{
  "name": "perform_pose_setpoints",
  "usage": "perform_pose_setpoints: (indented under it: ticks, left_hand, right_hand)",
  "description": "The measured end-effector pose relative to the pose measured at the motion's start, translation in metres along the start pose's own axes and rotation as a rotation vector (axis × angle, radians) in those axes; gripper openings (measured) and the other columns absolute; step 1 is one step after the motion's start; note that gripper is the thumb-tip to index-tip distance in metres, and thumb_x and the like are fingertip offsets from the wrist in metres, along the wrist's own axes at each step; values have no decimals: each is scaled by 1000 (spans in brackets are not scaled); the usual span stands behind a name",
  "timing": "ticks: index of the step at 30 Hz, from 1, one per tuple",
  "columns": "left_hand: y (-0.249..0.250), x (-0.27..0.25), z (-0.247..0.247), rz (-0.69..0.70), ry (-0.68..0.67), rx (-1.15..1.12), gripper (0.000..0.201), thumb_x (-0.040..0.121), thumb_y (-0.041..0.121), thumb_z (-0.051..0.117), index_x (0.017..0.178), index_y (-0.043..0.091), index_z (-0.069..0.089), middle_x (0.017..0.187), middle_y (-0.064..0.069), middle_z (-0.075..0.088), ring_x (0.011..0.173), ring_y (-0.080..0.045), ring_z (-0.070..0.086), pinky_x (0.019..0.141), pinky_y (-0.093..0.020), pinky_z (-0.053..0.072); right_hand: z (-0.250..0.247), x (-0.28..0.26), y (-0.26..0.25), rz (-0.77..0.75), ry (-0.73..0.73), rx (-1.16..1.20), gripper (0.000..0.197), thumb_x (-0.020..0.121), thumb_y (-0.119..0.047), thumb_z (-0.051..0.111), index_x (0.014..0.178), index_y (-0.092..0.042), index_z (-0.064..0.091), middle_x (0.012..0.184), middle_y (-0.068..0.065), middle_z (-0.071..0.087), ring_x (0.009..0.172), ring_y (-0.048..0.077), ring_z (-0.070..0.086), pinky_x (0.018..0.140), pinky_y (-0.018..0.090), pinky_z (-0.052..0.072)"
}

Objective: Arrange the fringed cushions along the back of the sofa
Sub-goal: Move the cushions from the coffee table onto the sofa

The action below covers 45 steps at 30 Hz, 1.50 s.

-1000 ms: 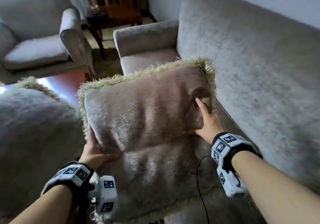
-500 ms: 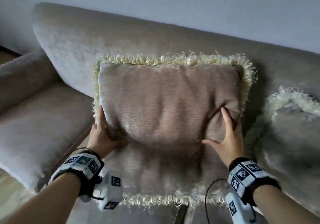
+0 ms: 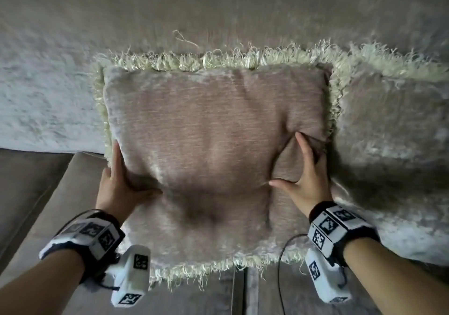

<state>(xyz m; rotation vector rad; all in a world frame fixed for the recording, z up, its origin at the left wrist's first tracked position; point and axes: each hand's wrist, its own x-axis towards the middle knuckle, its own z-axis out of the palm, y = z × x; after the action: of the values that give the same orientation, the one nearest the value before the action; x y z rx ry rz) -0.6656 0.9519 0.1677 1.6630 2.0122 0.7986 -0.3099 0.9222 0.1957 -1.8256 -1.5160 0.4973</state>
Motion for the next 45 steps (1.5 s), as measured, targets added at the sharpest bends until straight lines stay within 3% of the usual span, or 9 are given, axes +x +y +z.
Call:
perform_pose_setpoints:
  ticks: [3,7,10,13,20,27,34,39,45]
  left_hand:
    - [1,3,2,-13,-45,71,145,36,29,93,150,24,3,99,-27,60,102,-40,50,92,-45,42]
    - [31,4,-13,-34,-10,177,126,59,32,85,149,23,-2,142,-25,28,130,-37,26,111,-49,23]
    - [75,0,-13,299,138,163,81,80,38,47,149,24,8,153,-15,19,140,-30,19,113,-52,16]
    - [106,0,27,460,75,253,60,93,40,23,148,30,3,158,0,3,146,-15,1,116,-46,-2]
    - [-18,-13,3,-427,-141,381,57,95,46,10,142,36,-20,155,-3,-25,144,-21,-15,114,-60,0]
    - [94,9,34,120,89,187,63,92,54,6,146,28,-13,155,1,-19,144,-14,-13,116,-44,-7]
    - [23,-24,42,-153,-273,462,64,98,39,15,120,48,-45,145,4,-40,143,-20,-21,115,-57,3]
    - [-33,-87,-41,-405,-233,504,53,95,39,17,148,31,12,148,-7,37,121,-28,52,91,-40,47]
    - [-31,-117,-98,-515,62,325,36,95,30,40,130,34,47,110,-5,70,94,-31,65,72,-32,45]
  right_hand:
    - [-2,-2,2,2,-95,-147,110,59,-40,84,145,-42,15,137,21,29,130,36,35,108,44,32]
    - [-12,-19,-10,-70,18,-384,83,74,-68,46,145,-41,10,126,7,26,116,35,42,93,47,46]
    - [-2,-18,-48,-228,205,-428,67,90,-57,30,147,-27,16,145,18,23,130,38,34,105,55,34]
    - [41,6,-83,-420,100,-520,62,95,-52,27,148,-21,18,155,22,15,143,36,16,116,51,15]
    - [-6,-15,47,-42,-55,-754,81,90,-63,1,148,-7,4,156,14,-2,144,32,12,113,53,15]
    - [34,34,-83,-559,94,-561,66,96,-50,25,148,-13,14,155,22,9,145,30,10,118,46,8]
    - [44,15,-9,-461,-170,-855,64,96,-48,18,149,-15,7,159,7,3,146,23,8,117,44,12]
    - [20,-35,-18,-599,-161,-619,55,92,-33,34,141,-7,33,149,20,30,136,34,32,114,51,20]
    - [92,-42,-146,-1019,-222,-207,27,83,-10,51,101,-11,70,75,3,70,70,22,64,88,43,49]
